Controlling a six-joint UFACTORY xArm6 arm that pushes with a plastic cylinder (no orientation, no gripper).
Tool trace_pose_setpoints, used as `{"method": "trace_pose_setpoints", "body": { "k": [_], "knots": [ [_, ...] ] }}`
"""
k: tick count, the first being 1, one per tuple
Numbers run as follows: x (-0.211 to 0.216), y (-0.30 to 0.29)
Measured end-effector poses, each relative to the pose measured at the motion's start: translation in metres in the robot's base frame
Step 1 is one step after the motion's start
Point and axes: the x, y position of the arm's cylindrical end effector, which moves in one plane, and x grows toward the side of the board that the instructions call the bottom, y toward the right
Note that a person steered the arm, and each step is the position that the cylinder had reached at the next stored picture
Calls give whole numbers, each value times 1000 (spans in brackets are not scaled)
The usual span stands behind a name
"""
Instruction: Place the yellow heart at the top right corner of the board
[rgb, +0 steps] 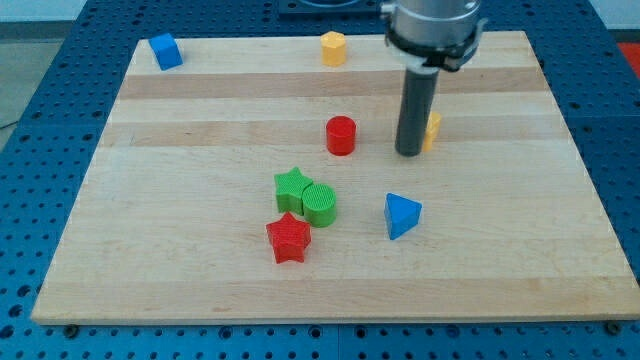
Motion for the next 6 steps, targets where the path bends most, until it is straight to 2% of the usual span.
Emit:
{"method": "trace_pose_setpoints", "body": {
  "k": [1,2,3,4,5,6],
  "knots": [
    [10,0],
    [-1,15],
    [-64,55],
    [-95,70],
    [-69,56],
    [-89,47]
  ]
}}
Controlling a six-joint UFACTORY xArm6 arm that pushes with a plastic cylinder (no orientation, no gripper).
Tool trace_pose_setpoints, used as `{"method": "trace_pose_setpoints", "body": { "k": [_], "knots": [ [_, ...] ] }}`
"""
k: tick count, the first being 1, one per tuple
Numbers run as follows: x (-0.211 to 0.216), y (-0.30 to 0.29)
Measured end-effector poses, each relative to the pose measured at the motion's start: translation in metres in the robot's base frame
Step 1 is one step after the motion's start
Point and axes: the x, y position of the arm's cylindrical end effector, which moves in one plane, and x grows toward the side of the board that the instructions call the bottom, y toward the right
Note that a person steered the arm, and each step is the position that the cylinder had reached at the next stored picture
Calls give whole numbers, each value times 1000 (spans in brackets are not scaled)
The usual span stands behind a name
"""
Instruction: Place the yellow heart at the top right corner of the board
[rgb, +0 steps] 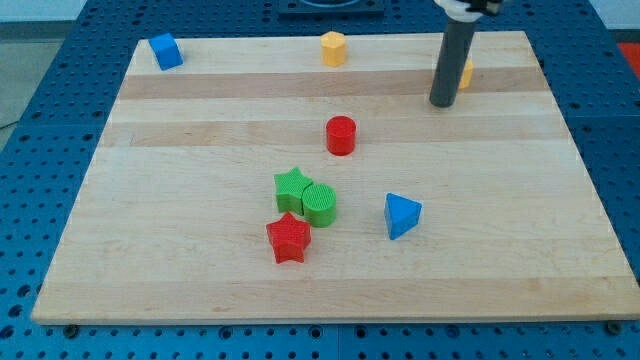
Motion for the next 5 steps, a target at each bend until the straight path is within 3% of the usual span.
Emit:
{"method": "trace_pose_setpoints", "body": {
  "k": [1,2,3,5],
  "knots": [
    [-51,35],
    [-51,35],
    [-17,33],
    [-64,68]
  ]
}}
